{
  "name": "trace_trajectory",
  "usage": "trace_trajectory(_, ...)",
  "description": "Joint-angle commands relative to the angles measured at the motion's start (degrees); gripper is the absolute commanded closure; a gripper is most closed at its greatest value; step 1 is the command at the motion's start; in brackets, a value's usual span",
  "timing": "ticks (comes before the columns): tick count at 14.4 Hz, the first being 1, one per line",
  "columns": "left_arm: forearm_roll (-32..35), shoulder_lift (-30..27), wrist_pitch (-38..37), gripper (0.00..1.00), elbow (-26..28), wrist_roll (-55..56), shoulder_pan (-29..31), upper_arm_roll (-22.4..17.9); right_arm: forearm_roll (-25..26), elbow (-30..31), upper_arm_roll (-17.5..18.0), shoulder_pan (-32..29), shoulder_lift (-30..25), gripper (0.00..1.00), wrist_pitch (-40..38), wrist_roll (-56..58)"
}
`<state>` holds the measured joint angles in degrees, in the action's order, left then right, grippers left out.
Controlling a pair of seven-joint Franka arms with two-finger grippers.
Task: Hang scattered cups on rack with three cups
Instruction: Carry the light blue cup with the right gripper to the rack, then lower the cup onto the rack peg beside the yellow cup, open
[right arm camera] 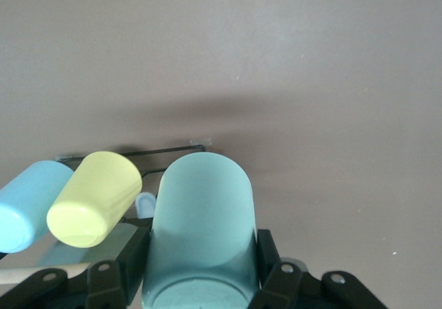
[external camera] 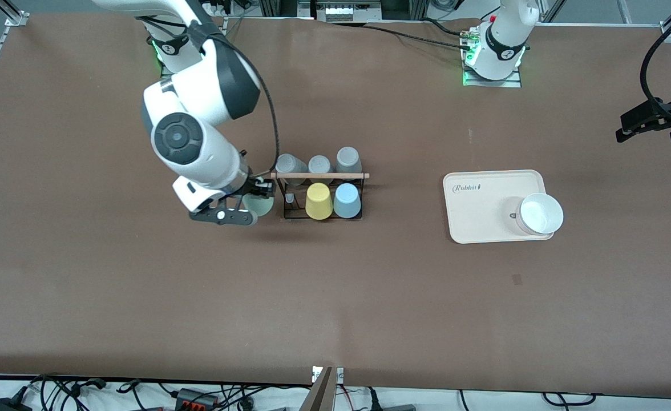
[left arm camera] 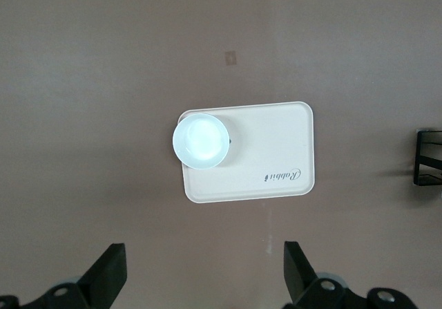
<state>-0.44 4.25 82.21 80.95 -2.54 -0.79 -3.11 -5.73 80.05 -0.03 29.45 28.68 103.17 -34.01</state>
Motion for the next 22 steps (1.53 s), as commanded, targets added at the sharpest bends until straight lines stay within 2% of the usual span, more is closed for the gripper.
trace_trajectory(1, 0.96, 0.32, 0.23, 0.00, -0.88, 0.52, -0.26, -0.14, -0.60, -5.15, -0.49, 2.63, 4.18, 0.75, -1.22, -4.64)
trace_trajectory(6, 0.70, 0.14, -0.12, 0.00, -0.88, 0.43, -0.26, -0.23, -1.04, -6.66, -0.05, 3.69, 6.83, 0.75, -0.25, -8.79)
trace_trajectory(9, 0.70, 0.14, -0.12, 0.00, -0.80, 0.43, -0.26, -0.23, -4.29, -6.66, -0.05, 3.69, 8.06, 0.75, -0.34, -9.05)
trace_trajectory(16, 0.61, 0.05, -0.12, 0.00, -0.53, 0.43, -0.26, -0.23, -4.38, -6.66, -0.14, 3.60, 12.71, 0.75, 2.91, -8.97)
trace_trajectory(20, 0.61, 0.05, -0.12, 0.00, -0.44, 0.43, -0.26, -0.23, -4.47, -6.66, -0.05, 3.34, 13.60, 0.75, 3.09, -8.79)
trace_trajectory(21, 0.61, 0.05, -0.12, 0.00, -0.44, 0.43, -0.26, -0.23, -4.47, -6.66, -0.05, 3.25, 13.86, 0.54, 3.09, -8.79)
trace_trajectory(22, 0.61, 0.05, -0.12, 0.00, -0.44, 0.52, -0.26, -0.23, -4.38, -6.66, -0.14, 3.16, 13.78, 0.01, 3.00, -8.88)
